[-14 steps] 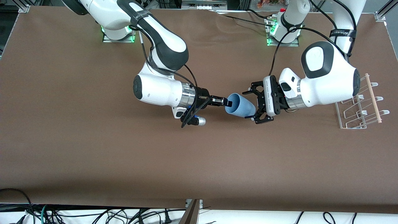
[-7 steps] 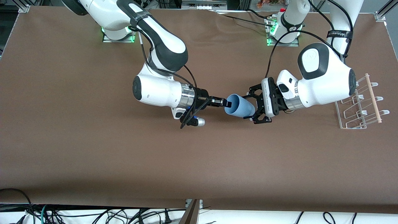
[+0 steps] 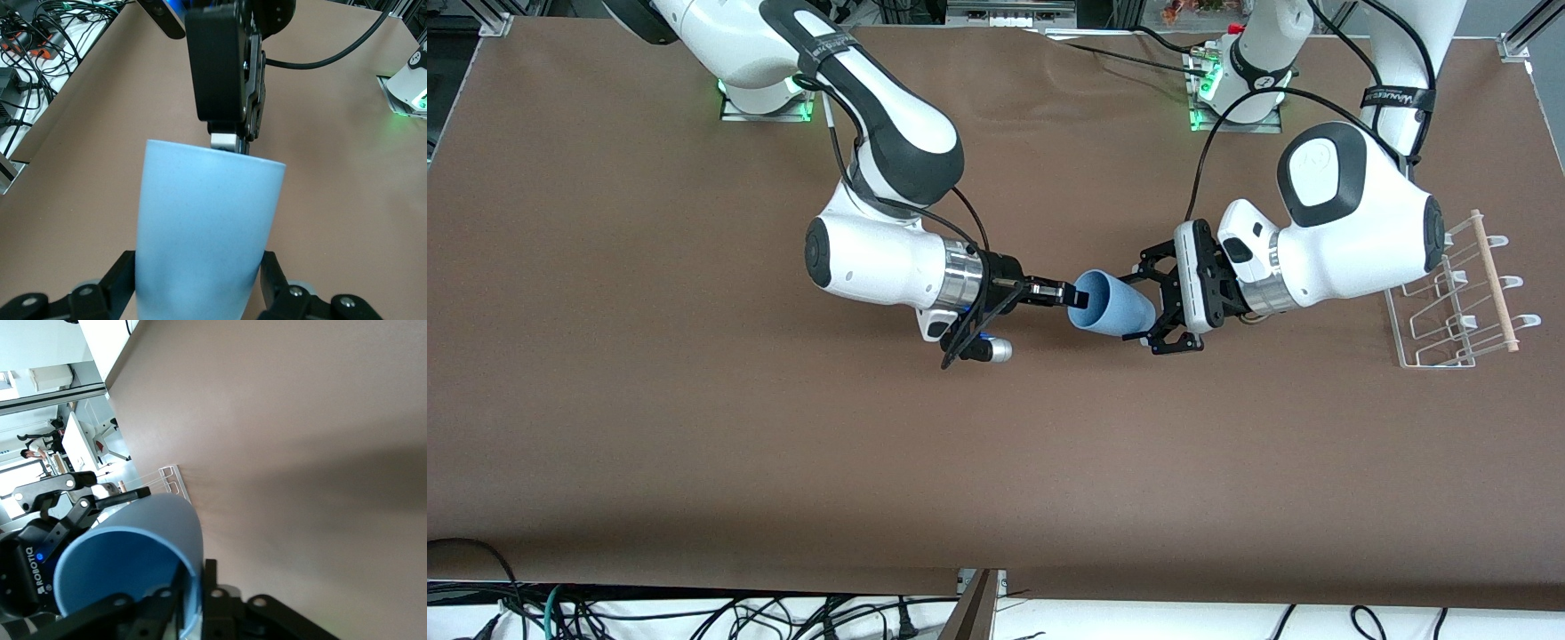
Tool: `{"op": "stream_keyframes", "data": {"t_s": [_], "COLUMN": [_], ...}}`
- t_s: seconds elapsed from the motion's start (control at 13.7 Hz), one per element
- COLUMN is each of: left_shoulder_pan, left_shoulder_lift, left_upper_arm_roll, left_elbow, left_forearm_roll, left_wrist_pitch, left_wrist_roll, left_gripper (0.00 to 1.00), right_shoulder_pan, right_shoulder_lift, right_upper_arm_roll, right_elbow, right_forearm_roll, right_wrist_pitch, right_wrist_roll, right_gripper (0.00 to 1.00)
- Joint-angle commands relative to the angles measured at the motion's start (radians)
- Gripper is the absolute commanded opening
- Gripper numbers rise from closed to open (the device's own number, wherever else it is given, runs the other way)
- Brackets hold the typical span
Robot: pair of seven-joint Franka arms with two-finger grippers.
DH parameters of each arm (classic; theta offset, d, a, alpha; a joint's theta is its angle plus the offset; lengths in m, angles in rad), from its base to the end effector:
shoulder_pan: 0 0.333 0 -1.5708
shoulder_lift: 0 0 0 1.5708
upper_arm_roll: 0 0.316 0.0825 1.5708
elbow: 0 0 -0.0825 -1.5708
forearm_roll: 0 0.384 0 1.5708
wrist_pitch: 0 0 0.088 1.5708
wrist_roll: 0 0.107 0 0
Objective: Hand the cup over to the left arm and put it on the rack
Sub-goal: 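Close the left gripper on the cup's base beside the right gripper, then open the right gripper and withdraw while the left gripper lifts the cup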
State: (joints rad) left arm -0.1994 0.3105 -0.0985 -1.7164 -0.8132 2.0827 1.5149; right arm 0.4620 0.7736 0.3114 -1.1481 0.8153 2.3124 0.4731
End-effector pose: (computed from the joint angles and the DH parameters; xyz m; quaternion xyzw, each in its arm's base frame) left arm 0.6190 -0.2220 0.4278 0.7092 -0.6034 0.2280 0.2846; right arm 0.6125 0.5012 0.4080 -0.8751 0.1277 0.1000 0.4559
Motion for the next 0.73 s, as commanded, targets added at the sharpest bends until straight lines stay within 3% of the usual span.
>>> {"op": "stream_keyframes", "data": {"t_s": [0.0, 0.29, 0.58, 0.66], "left_shoulder_pan": [-0.005, 0.026, 0.089, 0.103], "left_shoulder_lift": [-0.028, -0.044, -0.047, -0.045], "left_upper_arm_roll": [0.011, 0.013, 0.016, 0.016], "left_elbow": [-0.002, 0.014, 0.02, 0.027], "left_forearm_roll": [0.014, 0.124, 0.288, 0.363], "left_wrist_pitch": [-0.001, -0.061, -0.131, -0.154], "left_wrist_roll": [0.018, -0.018, -0.083, -0.114], "left_gripper": [0.0, 0.0, 0.0, 0.0], "right_shoulder_pan": [-0.003, -0.049, -0.153, -0.181], "right_shoulder_lift": [0.015, 0.001, -0.036, -0.049], "right_upper_arm_roll": [0.009, 0.011, -0.002, 0.0], "right_elbow": [0.038, 0.038, 0.038, 0.038], "right_forearm_roll": [0.016, 0.015, -0.008, -0.062], "right_wrist_pitch": [-0.002, -0.025, -0.204, -0.246], "right_wrist_roll": [0.009, 0.012, 0.009, 0.006], "right_gripper": [1.0, 1.0, 1.0, 1.0]}}
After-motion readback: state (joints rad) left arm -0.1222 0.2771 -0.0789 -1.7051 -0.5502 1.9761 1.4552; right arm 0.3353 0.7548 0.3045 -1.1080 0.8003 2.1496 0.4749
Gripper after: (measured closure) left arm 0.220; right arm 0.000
